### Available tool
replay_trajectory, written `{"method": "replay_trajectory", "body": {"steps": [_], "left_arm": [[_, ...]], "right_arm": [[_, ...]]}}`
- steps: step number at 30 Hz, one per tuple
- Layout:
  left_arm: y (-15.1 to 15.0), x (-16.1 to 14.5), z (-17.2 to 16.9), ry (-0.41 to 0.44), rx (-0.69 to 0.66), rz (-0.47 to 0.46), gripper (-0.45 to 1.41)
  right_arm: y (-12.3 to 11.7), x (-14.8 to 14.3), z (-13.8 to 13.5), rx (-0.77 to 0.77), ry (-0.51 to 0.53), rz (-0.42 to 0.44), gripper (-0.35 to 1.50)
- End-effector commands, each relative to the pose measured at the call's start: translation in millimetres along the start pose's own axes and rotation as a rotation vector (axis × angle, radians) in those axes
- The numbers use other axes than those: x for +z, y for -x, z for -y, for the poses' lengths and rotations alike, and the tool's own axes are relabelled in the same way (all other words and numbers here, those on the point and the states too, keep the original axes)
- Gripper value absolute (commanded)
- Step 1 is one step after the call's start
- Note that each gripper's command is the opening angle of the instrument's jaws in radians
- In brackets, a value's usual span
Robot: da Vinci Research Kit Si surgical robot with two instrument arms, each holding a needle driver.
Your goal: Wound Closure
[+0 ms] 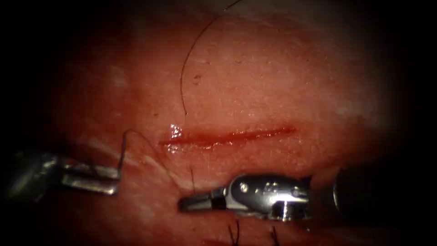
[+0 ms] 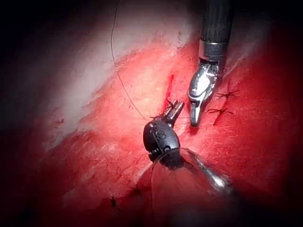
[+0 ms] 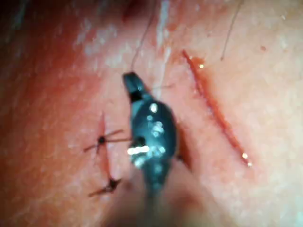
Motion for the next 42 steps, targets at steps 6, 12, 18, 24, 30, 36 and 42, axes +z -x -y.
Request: {"method": "replay_trajectory", "body": {"steps": [6, 12, 18, 24, 30, 36, 42], "left_arm": [[2.3, -0.9, 2.5, -0.067, 0.022, 0.017, -0.45], [3.3, -2.3, 4.7, -0.113, 0.041, 0.029, -0.45], [4.2, -3.9, 6.4, -0.161, 0.053, 0.044, -0.45], [4.9, -5.0, 7.8, -0.199, 0.056, 0.056, -0.45], [5.0, -5.4, 7.9, -0.225, 0.053, 0.063, -0.45], [5.2, -5.3, 8.3, -0.226, 0.053, 0.062, -0.45], [5.9, -5.4, 8.9, -0.228, 0.056, 0.063, -0.45]], "right_arm": [[-2.7, 0.9, 4.1, -0.007, -0.015, -0.016, -0.35], [-3.2, -0.3, 1.5, -0.073, 0.152, -0.007, 1.11], [-0.9, -1.1, -1.2, -0.1, 0.155, -0.003, 1.16], [0.7, -0.9, -2.7, -0.126, 0.151, -0.009, 1.11], [2.2, 0.0, -4.2, -0.15, 0.168, -0.003, 1.1], [3.7, 1.5, -5.7, -0.159, 0.179, 0.0, 0.89], [4.8, 1.7, -6.1, -0.17, 0.135, -0.009, -0.35]]}}
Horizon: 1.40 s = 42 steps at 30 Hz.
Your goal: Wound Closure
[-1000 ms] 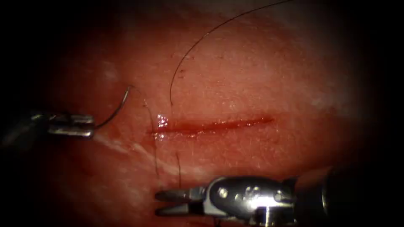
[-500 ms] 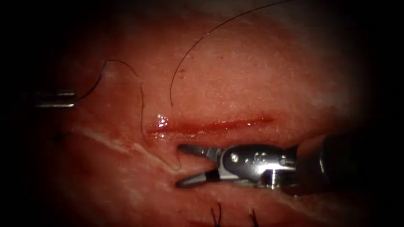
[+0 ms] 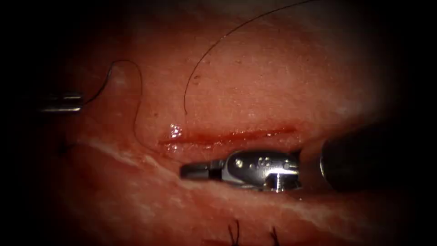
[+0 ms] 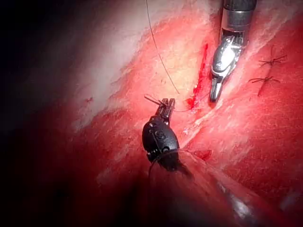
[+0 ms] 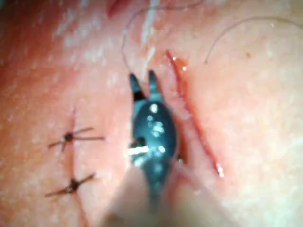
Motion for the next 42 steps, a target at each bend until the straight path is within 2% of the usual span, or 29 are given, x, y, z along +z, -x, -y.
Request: {"method": "replay_trajectory", "body": {"steps": [1, 9, 20, 23, 25, 26, 28, 30, 31, 35, 38, 42], "left_arm": [[0.9, 0.7, 0.1, 0.002, -0.001, -0.001, -0.45], [2.8, 0.8, 1.2, -0.002, 0.01, 0.003, -0.45], [4.5, 0.9, 2.0, -0.008, 0.028, 0.003, -0.45], [4.6, 0.9, 2.0, -0.011, 0.028, 0.004, -0.45], [4.6, 0.9, 2.0, -0.011, 0.028, 0.004, -0.45], [4.6, 0.8, 2.0, -0.012, 0.028, 0.004, -0.45], [4.6, 0.8, 1.9, -0.012, 0.028, 0.004, -0.45], [4.7, 0.7, 2.0, -0.012, 0.028, 0.005, -0.45], [4.7, 0.6, 2.0, -0.013, 0.028, 0.005, -0.45], [4.8, 0.5, 2.4, -0.014, 0.028, 0.006, -0.45], [5.1, 0.3, 2.9, -0.016, 0.029, 0.007, -0.45], [5.8, 0.1, 3.5, -0.025, 0.031, 0.009, -0.45]], "right_arm": [[1.1, 0.6, 1.0, 0.002, -0.021, -0.003, -0.35], [-0.1, -0.6, 3.4, -0.003, -0.056, 0.013, -0.35], [-6.1, -1.0, 12.1, -0.026, -0.128, -0.024, -0.35], [-7.5, -0.7, 13.3, -0.027, -0.144, -0.039, -0.35], [-8.2, -0.6, 13.0, -0.02, -0.14, -0.049, -0.35], [-8.3, -0.7, 12.5, -0.015, -0.137, -0.058, -0.27], [-8.0, -1.0, 11.2, -0.007, -0.101, -0.065, 0.46], [-7.5, -1.3, 10.0, 0.001, -0.068, -0.062, 0.89], [-7.1, -1.5, 9.4, 0.004, -0.058, -0.059, 0.96], [-5.2, -2.6, 7.2, 0.011, -0.044, -0.053, 0.91], [-4.0, -3.4, 5.5, 0.016, -0.028, -0.05, 1.03], [-3.2, -3.2, 4.0, -0.009, -0.006, -0.047, 0.99]]}}
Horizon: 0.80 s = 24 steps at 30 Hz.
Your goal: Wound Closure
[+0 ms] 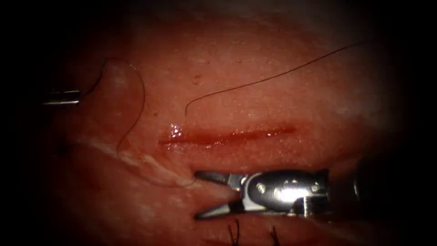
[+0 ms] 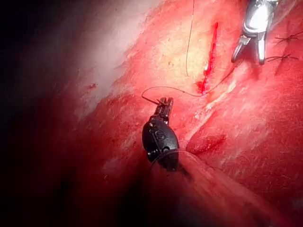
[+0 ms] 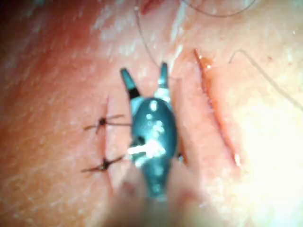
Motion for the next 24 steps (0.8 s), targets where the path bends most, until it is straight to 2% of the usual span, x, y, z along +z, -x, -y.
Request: {"method": "replay_trajectory", "body": {"steps": [1, 9, 14, 15, 16, 17, 22, 24], "left_arm": [[0.9, 0.7, 0.0, 0.0, -0.001, 0.0, -0.45], [1.2, 0.8, 0.1, -0.006, 0.001, 0.001, -0.45], [1.3, 0.9, 0.2, -0.008, 0.001, 0.002, -0.45], [1.3, 0.8, 0.2, -0.009, 0.001, 0.002, -0.45], [1.3, 0.9, 0.1, -0.009, 0.001, 0.002, -0.45], [1.3, 0.9, 0.1, -0.009, 0.001, 0.002, -0.45], [1.4, 0.9, 0.2, -0.011, 0.002, 0.002, -0.45], [1.5, 1.0, 0.2, -0.012, 0.003, 0.003, -0.45]], "right_arm": [[1.1, 0.8, 0.0, -0.006, 0.005, 0.003, 0.99], [2.9, 2.9, -2.1, -0.055, 0.035, 0.009, 0.84], [4.3, 3.8, -2.9, -0.064, 0.041, 0.021, 0.44], [4.5, 3.8, -2.9, -0.065, 0.042, 0.021, 0.34], [4.8, 3.8, -2.9, -0.068, 0.037, 0.024, 0.09], [5.0, 3.7, -2.8, -0.07, 0.023, 0.032, -0.35], [5.0, 3.2, -1.8, -0.082, -0.012, 0.06, -0.35], [4.0, 3.0, -0.1, -0.09, -0.026, 0.065, -0.35]]}}
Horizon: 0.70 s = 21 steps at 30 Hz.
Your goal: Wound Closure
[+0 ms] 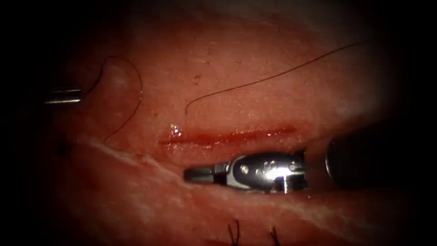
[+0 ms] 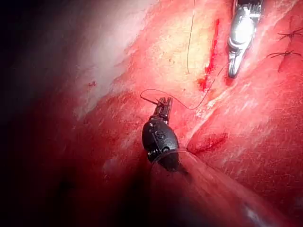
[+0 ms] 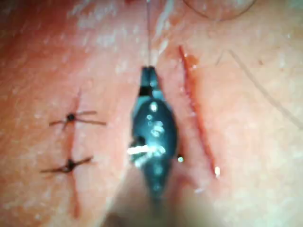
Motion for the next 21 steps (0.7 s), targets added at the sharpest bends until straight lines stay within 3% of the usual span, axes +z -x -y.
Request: {"method": "replay_trajectory", "body": {"steps": [1, 10, 16, 17, 19, 21], "left_arm": [[0.8, 0.8, -0.1, 0.002, -0.001, -0.001, -0.45], [1.0, 0.9, -0.2, 0.003, 0.0, -0.002, -0.45], [1.0, 1.0, -0.2, 0.002, 0.001, -0.002, -0.45], [1.0, 1.0, -0.2, 0.002, 0.001, -0.002, -0.45], [1.1, 0.9, -0.3, 0.002, 0.001, -0.002, -0.45], [1.1, 0.9, -0.3, 0.003, 0.001, -0.002, -0.45]], "right_arm": [[-0.4, 0.6, 2.1, 0.008, -0.012, -0.003, -0.35], [-7.7, 1.0, 10.2, -0.003, -0.091, -0.054, -0.35], [-10.8, 1.2, 12.3, -0.003, -0.109, -0.086, -0.32], [-11.1, 1.2, 12.0, 0.007, -0.1, -0.083, 0.14], [-11.0, 0.9, 10.8, -0.021, -0.026, -0.065, 0.84], [-10.4, 0.5, 9.6, -0.027, 0.013, -0.057, 1.01]]}}
